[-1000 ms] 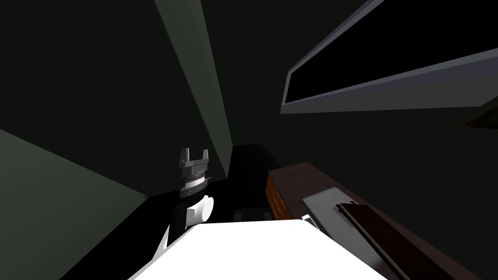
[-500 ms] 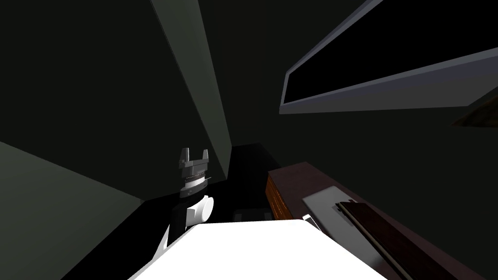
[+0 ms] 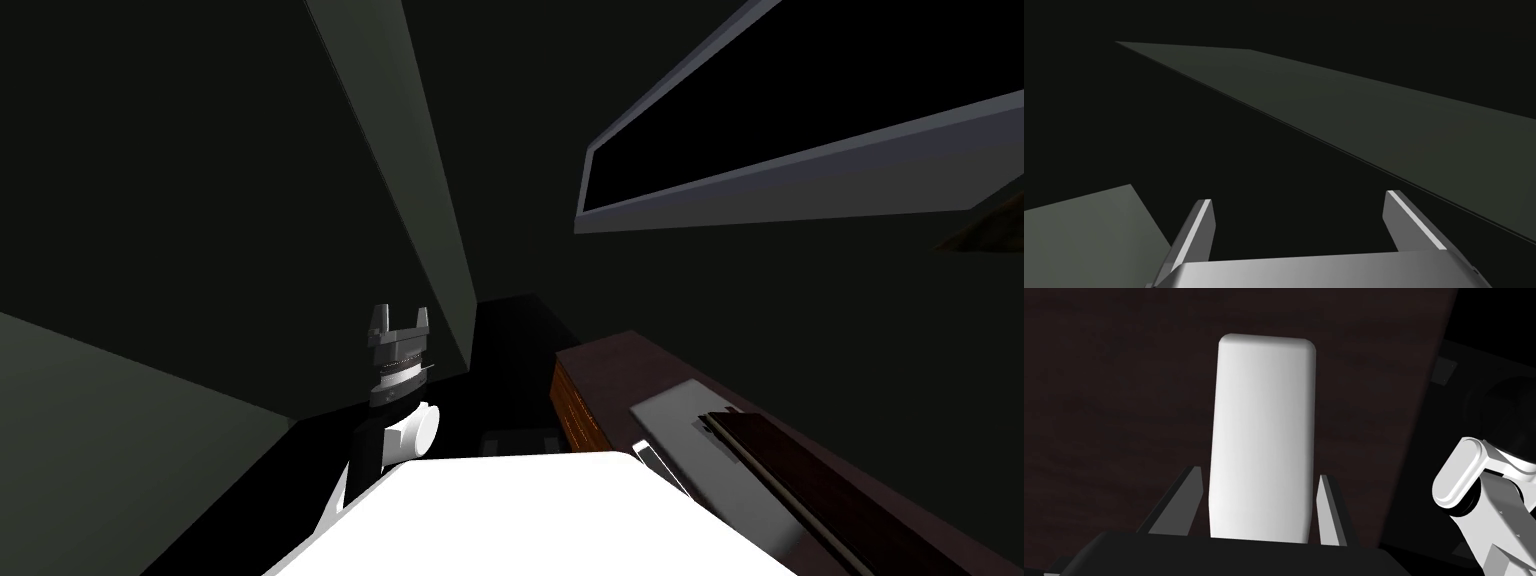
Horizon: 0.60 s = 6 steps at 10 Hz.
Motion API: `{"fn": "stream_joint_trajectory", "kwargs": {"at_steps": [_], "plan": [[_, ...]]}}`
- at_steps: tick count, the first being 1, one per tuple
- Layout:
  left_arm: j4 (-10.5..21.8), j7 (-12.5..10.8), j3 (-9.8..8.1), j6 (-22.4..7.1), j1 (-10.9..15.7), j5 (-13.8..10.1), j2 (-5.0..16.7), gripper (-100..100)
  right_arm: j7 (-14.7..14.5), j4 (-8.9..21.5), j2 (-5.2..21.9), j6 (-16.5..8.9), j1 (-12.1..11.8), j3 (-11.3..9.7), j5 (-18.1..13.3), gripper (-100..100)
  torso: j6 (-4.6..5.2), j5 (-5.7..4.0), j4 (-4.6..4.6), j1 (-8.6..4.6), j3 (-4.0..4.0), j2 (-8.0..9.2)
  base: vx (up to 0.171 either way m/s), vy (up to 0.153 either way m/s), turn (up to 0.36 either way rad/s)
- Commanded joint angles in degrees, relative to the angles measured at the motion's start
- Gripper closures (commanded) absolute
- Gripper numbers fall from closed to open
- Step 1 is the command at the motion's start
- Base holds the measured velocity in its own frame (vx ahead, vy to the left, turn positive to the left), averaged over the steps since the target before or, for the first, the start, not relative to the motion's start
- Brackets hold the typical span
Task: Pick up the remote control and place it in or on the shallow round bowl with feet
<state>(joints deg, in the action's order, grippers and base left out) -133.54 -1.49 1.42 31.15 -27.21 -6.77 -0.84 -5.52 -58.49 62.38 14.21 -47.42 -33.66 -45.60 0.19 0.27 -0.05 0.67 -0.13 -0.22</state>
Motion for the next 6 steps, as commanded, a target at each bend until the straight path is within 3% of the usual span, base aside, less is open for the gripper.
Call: {"fn": "stream_joint_trajectory", "kwargs": {"at_steps": [1, 6], "plan": [[0.00, 0.00, 0.00, 0.00, 0.00, 0.00, 0.00, 0, 0.30, 1.03, 1.61, 0.90, -0.87, 1.18, -0.84, 100, 0.00, 0.00, 0.00, 0.00, 0.00, 0.00, 0.047, 0.168, -0.057], [0.00, 0.00, -0.01, 0.00, 0.00, 0.00, 0.01, 0, 4.18, -2.66, 7.15, 1.62, -3.83, 4.70, -3.27, 100, -0.15, -0.03, 0.02, -0.34, -0.11, -0.24, 0.059, 0.093, -0.031]]}}
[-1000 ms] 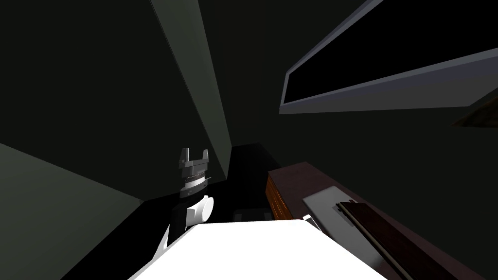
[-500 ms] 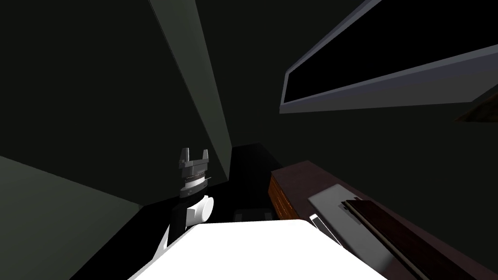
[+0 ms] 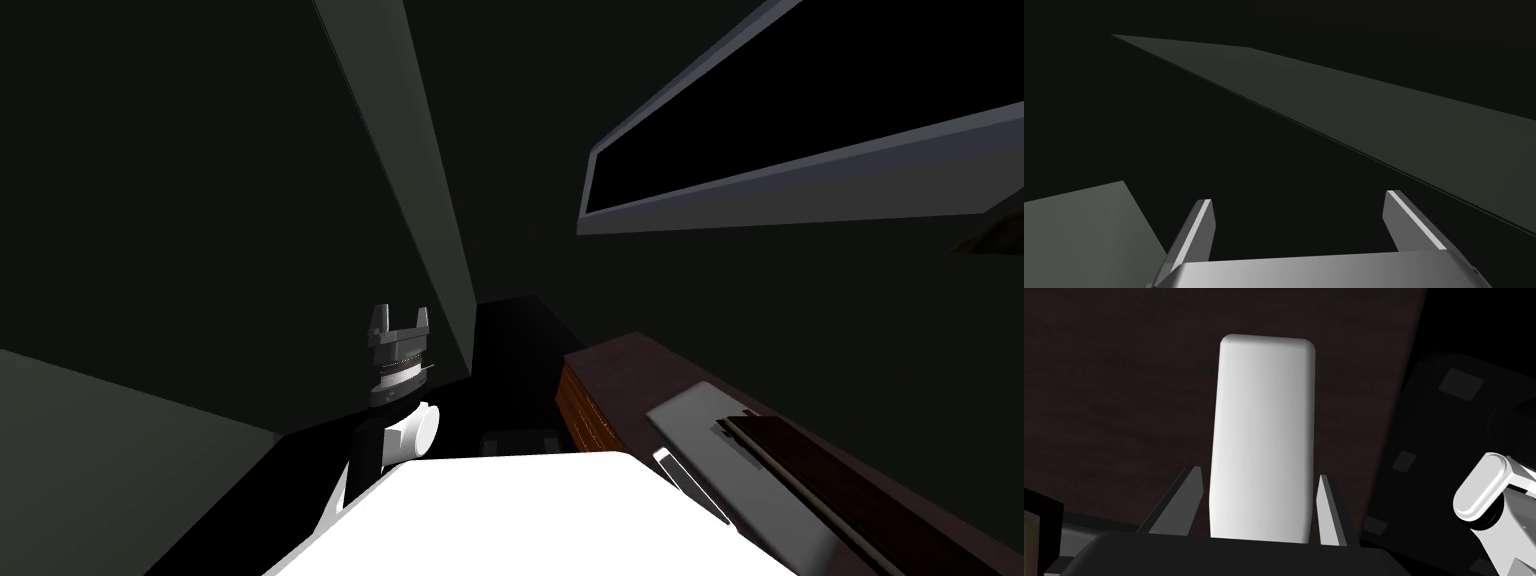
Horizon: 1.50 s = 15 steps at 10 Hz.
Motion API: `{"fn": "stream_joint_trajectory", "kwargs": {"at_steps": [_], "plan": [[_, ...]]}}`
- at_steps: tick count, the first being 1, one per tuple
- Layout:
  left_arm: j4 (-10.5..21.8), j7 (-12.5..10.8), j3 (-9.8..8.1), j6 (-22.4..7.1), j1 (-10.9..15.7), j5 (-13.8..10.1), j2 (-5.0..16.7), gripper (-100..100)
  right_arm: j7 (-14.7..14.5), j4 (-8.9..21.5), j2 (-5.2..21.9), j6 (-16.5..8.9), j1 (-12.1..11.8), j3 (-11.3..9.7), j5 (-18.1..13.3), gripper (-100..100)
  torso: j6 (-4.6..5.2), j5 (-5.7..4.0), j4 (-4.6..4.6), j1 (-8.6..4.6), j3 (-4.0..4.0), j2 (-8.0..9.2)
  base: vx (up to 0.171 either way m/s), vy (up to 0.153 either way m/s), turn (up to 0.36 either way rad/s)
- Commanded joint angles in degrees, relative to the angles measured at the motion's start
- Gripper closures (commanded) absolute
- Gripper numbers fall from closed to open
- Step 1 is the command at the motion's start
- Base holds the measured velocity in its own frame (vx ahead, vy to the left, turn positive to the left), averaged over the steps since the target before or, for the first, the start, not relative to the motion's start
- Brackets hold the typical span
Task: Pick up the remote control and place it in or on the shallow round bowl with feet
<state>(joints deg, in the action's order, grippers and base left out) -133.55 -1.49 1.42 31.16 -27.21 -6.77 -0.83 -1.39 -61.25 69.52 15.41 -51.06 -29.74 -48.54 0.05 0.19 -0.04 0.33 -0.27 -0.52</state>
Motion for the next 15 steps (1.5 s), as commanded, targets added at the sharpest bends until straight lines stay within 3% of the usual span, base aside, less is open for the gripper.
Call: {"fn": "stream_joint_trajectory", "kwargs": {"at_steps": [1, 6, 9, 15], "plan": [[0.00, 0.00, 0.00, 0.00, 0.00, 0.00, 0.00, 0, 1.35, -1.31, 1.50, 0.72, -0.88, 1.93, -1.03, 100, 0.00, 0.00, 0.00, 0.00, 0.00, 0.00, 0.093, 0.071, -0.043], [0.00, 0.00, 0.00, 0.00, 0.01, 0.00, 0.00, 0, 5.66, -5.52, 7.54, 2.21, -4.17, 5.53, -2.14, 100, 0.05, -0.03, 0.00, -0.11, 0.08, 0.19, 0.032, 0.056, -0.037], [0.00, 0.00, -0.01, -0.01, 0.03, 0.00, 0.01, 0, 4.76, -6.97, 8.47, 2.93, -4.50, 5.59, -0.79, 100, 0.26, -0.16, 0.14, -0.56, 0.55, 1.05, -0.168, -0.051, -0.079], [0.01, 0.00, -0.01, -0.01, 0.03, 0.00, 0.02, 0, 0.86, -9.70, 7.88, 3.76, -3.34, 4.29, 1.70, 100, 0.26, -0.36, 0.17, -1.05, 0.65, 1.20, -0.173, -0.131, -0.067]]}}
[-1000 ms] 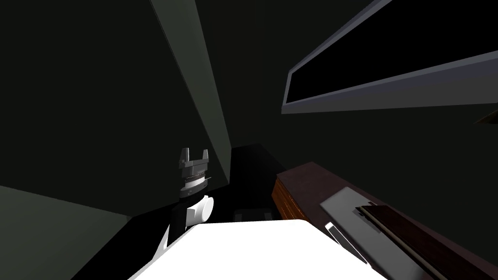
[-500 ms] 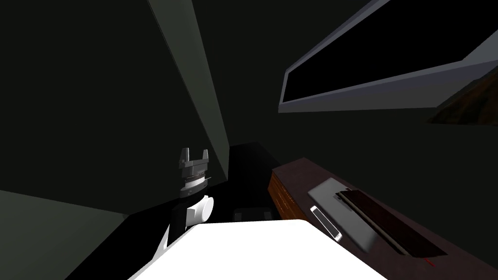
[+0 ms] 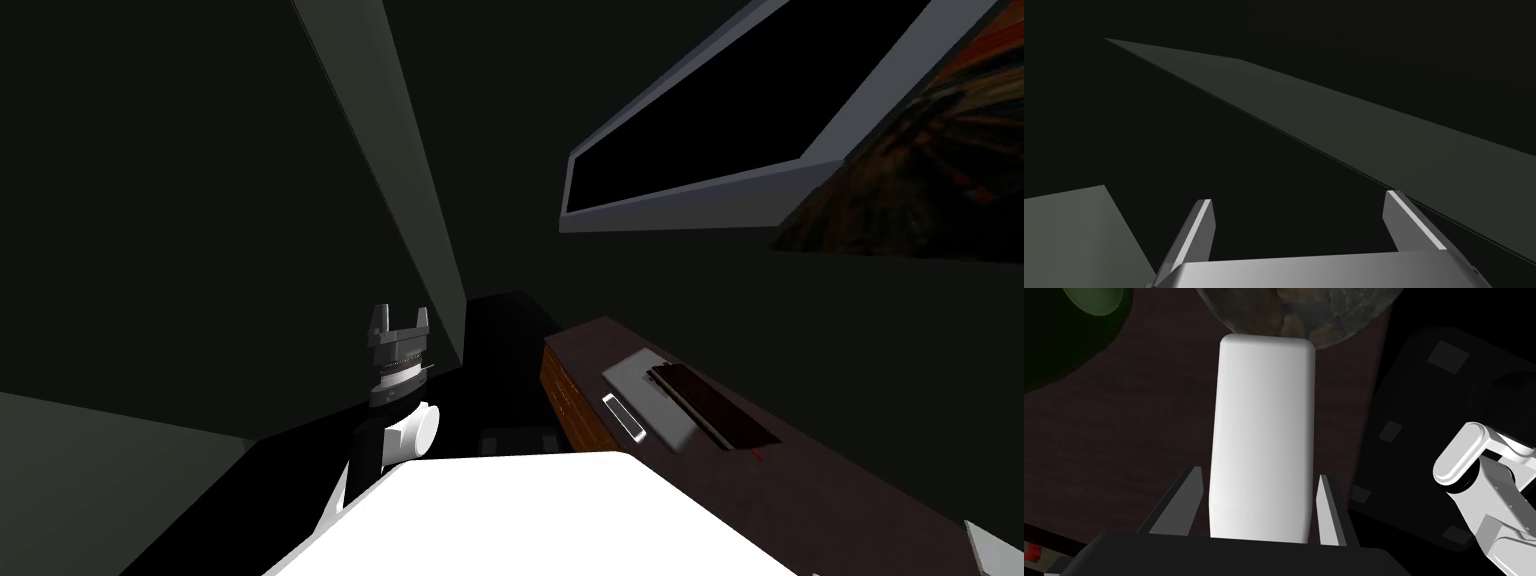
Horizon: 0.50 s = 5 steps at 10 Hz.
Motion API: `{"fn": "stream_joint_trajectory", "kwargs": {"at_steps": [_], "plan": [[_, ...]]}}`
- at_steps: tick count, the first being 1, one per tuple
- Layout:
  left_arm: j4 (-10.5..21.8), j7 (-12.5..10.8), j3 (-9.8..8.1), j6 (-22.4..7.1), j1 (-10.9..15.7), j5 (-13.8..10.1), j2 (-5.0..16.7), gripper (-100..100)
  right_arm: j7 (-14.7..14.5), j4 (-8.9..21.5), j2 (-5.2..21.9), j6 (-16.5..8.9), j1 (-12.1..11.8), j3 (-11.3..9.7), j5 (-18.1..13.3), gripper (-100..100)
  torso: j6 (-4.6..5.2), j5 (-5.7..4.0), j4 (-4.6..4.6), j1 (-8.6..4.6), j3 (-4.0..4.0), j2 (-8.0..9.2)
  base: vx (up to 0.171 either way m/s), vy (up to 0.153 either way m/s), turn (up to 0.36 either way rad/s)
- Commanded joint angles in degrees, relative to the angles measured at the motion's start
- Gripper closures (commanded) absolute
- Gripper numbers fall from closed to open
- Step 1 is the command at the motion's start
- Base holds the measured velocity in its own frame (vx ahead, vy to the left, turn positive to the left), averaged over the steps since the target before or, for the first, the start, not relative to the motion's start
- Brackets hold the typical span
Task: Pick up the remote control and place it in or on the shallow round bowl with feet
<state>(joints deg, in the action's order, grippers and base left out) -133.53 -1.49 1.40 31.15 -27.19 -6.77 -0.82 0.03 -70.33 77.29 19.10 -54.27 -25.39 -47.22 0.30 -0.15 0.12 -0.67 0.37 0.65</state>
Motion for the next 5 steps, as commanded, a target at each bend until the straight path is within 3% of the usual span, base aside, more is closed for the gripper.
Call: {"fn": "stream_joint_trajectory", "kwargs": {"at_steps": [1, 5], "plan": [[0.00, 0.00, 0.00, 0.00, 0.00, 0.00, 0.00, 0, -1.33, -1.07, -0.08, 0.18, 0.13, -0.35, 0.81, 100, 0.00, 0.00, 0.00, 0.00, 0.00, 0.00, -0.183, -0.140, -0.083], [0.00, 0.00, 0.00, 0.00, 0.00, 0.00, 0.00, 0, -4.61, -2.71, -0.82, 0.59, 1.18, -1.65, 2.53, 100, -0.05, 0.06, 0.01, 0.17, -0.02, -0.04, -0.176, -0.131, -0.068]]}}
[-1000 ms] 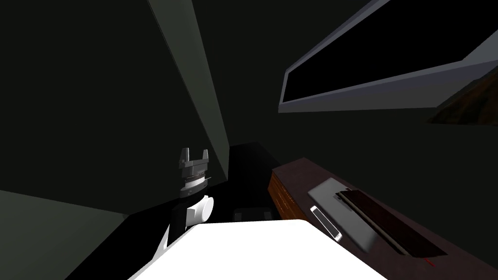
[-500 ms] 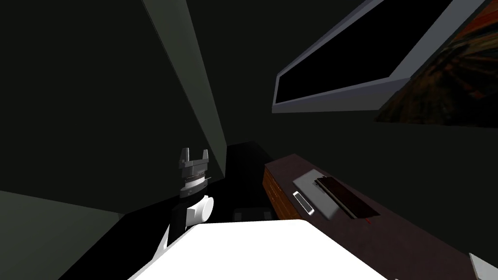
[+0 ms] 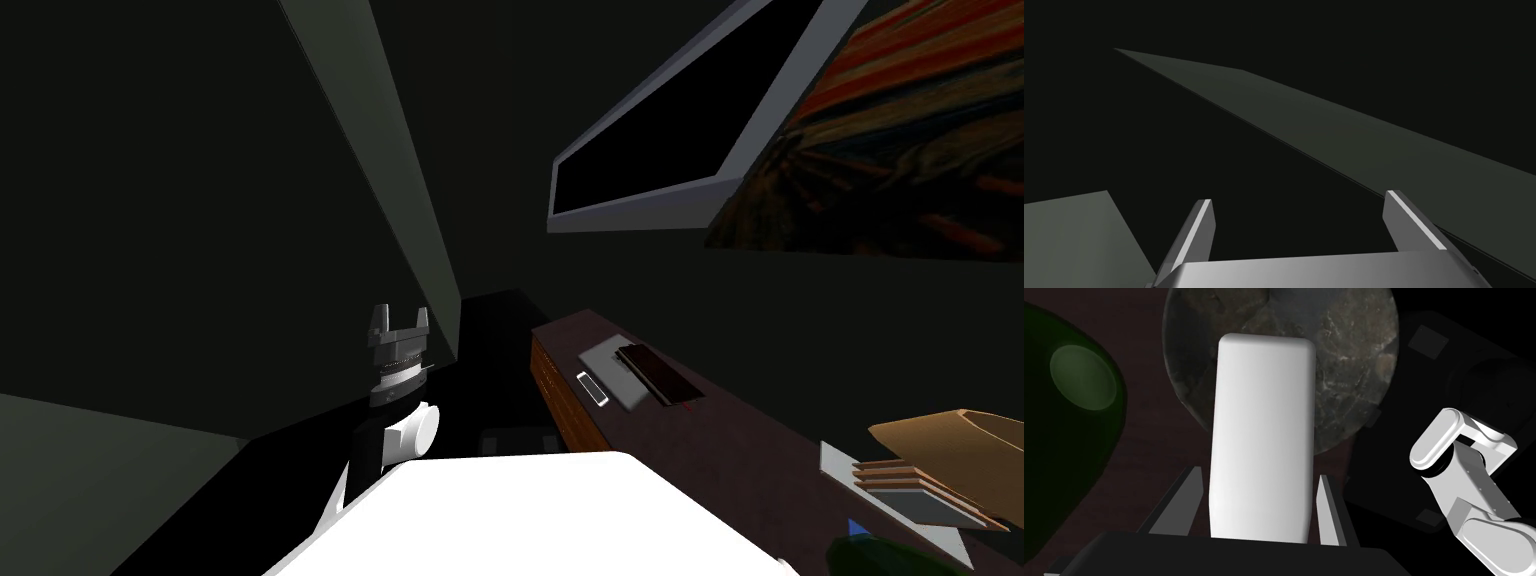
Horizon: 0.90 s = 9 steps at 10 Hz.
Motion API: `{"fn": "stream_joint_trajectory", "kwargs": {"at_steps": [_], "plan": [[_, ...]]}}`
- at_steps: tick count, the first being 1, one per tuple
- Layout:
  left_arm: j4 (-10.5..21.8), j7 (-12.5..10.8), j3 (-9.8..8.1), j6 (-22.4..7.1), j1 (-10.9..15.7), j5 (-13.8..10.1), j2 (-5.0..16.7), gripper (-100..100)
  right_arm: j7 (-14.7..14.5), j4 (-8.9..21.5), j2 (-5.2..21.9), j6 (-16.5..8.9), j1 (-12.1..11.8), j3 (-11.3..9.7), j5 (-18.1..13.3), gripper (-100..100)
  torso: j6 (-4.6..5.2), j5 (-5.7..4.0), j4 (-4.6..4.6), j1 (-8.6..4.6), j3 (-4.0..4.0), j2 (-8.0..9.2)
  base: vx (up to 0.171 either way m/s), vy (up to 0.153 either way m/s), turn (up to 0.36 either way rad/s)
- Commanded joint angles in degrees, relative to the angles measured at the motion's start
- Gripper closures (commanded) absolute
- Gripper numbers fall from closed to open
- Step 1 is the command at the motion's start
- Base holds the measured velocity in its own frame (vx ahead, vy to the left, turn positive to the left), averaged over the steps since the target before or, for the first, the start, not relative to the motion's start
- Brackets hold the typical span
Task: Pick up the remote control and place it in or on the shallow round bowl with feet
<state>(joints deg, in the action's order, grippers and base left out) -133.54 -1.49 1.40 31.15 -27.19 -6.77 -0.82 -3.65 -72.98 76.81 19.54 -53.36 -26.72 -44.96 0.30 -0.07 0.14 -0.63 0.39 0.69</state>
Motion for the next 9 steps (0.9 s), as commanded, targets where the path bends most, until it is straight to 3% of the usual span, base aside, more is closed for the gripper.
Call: {"fn": "stream_joint_trajectory", "kwargs": {"at_steps": [1, 2, 3, 7, 8, 9], "plan": [[0.00, 0.00, 0.00, 0.00, 0.00, 0.00, 0.00, 0, -1.35, -0.24, -0.44, 0.19, 0.41, -0.48, 0.48, 100, 0.00, 0.00, 0.00, 0.00, 0.00, 0.00, -0.182, -0.142, -0.064], [0.00, 0.00, 0.00, 0.00, 0.00, 0.00, 0.00, 0, -0.72, -0.29, -0.22, 0.03, 0.31, -0.47, 0.27, 100, -0.03, -0.02, 0.01, 0.02, 0.00, -0.01, -0.079, -0.054, -0.012], [0.00, 0.00, 0.01, 0.00, -0.01, 0.00, -0.01, 0, -0.85, -0.29, -0.25, 0.05, 0.26, -0.61, 0.26, -100, -0.10, 0.04, -0.01, 0.30, -0.15, -0.33, -0.017, -0.012, -0.002], [0.00, 0.00, 0.01, 0.00, -0.02, 0.00, -0.01, 0, -0.85, -0.28, -0.26, 0.06, 0.24, -0.62, 0.26, -100, -0.13, 0.14, -0.12, 0.63, -0.43, -0.79, -0.002, -0.001, 0.000], [0.00, 0.00, 0.01, 0.00, -0.02, 0.00, -0.01, 0, -0.85, -0.28, -0.26, 0.06, 0.24, -0.62, 0.26, 0, -0.13, 0.14, -0.13, 0.63, -0.43, -0.80, 0.000, 0.000, 0.000], [0.00, 0.00, 0.01, 0.00, -0.02, 0.00, -0.01, 0, -0.21, -1.59, 2.26, 0.77, -0.67, 0.64, 0.81, -100, -0.13, 0.15, -0.13, 0.63, -0.44, -0.80, -0.012, 0.016, -0.117]]}}
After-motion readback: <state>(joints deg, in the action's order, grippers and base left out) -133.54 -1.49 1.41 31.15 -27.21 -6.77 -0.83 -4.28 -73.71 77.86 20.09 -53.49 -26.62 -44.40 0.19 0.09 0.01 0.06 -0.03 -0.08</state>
